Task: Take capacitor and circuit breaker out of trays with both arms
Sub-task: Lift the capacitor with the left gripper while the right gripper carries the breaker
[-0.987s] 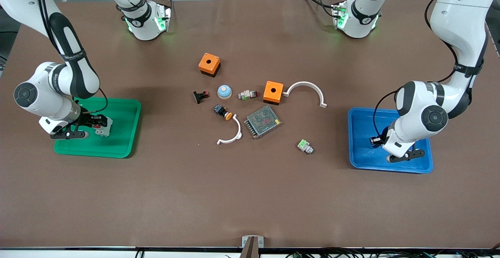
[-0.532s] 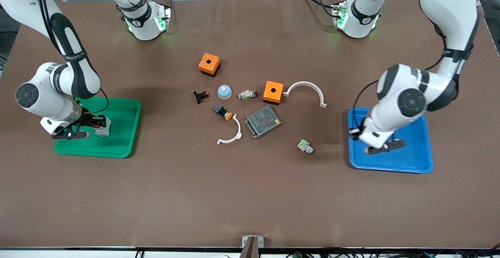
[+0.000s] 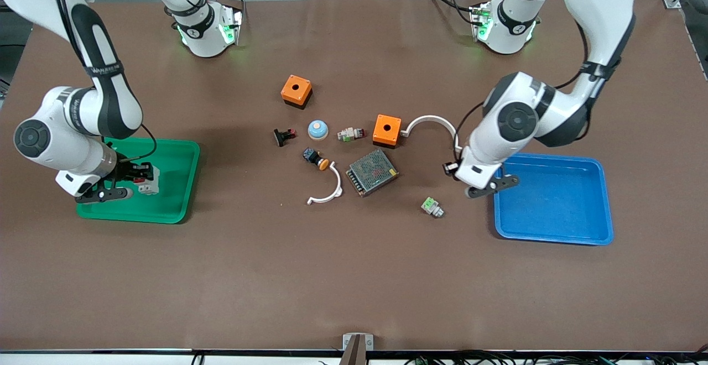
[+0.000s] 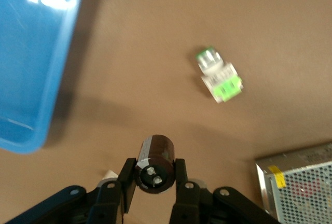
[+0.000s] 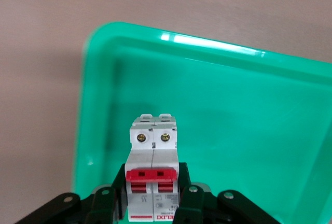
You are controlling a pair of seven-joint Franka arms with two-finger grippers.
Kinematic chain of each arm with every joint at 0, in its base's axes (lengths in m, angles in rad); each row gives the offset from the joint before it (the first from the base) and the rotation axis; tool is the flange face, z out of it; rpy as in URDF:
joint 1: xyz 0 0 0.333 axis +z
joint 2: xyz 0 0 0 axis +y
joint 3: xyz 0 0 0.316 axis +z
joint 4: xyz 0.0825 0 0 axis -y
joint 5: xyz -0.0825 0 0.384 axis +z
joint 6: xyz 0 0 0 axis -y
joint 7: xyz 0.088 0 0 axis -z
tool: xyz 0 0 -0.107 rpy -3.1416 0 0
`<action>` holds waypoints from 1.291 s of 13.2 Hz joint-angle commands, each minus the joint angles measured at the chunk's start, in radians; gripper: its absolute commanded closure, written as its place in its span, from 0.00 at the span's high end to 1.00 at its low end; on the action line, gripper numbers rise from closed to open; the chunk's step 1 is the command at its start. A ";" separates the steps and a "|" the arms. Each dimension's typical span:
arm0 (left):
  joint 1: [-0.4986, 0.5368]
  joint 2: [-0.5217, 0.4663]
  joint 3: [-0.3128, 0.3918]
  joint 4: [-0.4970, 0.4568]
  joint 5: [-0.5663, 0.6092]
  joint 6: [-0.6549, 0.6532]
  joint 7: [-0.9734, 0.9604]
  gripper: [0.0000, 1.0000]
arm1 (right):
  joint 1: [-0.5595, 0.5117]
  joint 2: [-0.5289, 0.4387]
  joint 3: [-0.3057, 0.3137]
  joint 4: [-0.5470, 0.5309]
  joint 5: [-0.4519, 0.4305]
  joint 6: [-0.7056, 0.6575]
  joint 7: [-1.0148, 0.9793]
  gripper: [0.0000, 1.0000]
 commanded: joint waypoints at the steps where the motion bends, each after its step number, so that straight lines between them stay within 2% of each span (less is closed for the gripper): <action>1: -0.032 0.020 -0.004 -0.001 0.021 0.005 -0.056 0.00 | 0.117 -0.039 -0.003 0.049 0.002 -0.110 0.166 0.08; 3: -0.044 0.041 -0.004 -0.001 0.021 0.017 -0.064 0.00 | 0.220 -0.036 -0.003 0.059 0.028 -0.110 0.310 0.08; 6: -0.072 0.062 -0.002 -0.016 0.021 0.046 -0.096 0.00 | 0.363 -0.022 -0.004 0.086 0.126 -0.104 0.470 0.08; 8: -0.075 0.071 -0.002 -0.025 0.023 0.051 -0.102 0.00 | 0.438 0.039 -0.004 0.140 0.134 -0.095 0.582 0.08; 12: -0.072 0.118 0.001 -0.044 0.023 0.124 -0.104 0.01 | 0.515 0.163 -0.004 0.206 0.139 -0.011 0.616 0.08; 15: -0.075 0.149 0.005 -0.042 0.023 0.126 -0.104 0.10 | 0.538 0.238 -0.004 0.256 0.139 0.002 0.697 0.09; 17: -0.075 0.172 0.007 -0.034 0.046 0.126 -0.105 0.23 | 0.544 0.260 -0.004 0.258 0.139 0.040 0.698 0.09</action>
